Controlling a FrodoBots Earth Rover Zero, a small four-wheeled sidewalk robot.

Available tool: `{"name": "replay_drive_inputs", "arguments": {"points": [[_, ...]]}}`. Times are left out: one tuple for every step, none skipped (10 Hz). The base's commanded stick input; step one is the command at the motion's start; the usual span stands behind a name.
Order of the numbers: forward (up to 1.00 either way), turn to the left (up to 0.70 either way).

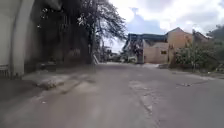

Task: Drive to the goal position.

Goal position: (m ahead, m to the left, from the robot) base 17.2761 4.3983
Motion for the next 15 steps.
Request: {"name": "replay_drive_inputs", "arguments": {"points": [[1.0,-0.02],[1.0,-0.02],[1.0,-0.02],[1.0,-0.1],[1.0,-0.27],[1.0,-0.4],[1.0,-0.35],[1.0,-0.11],[1.0,0.0],[1.0,0.0],[1.0,0.0],[1.0,0.0],[1.0,0.0],[1.0,0.0],[1.0,0.0]]}}
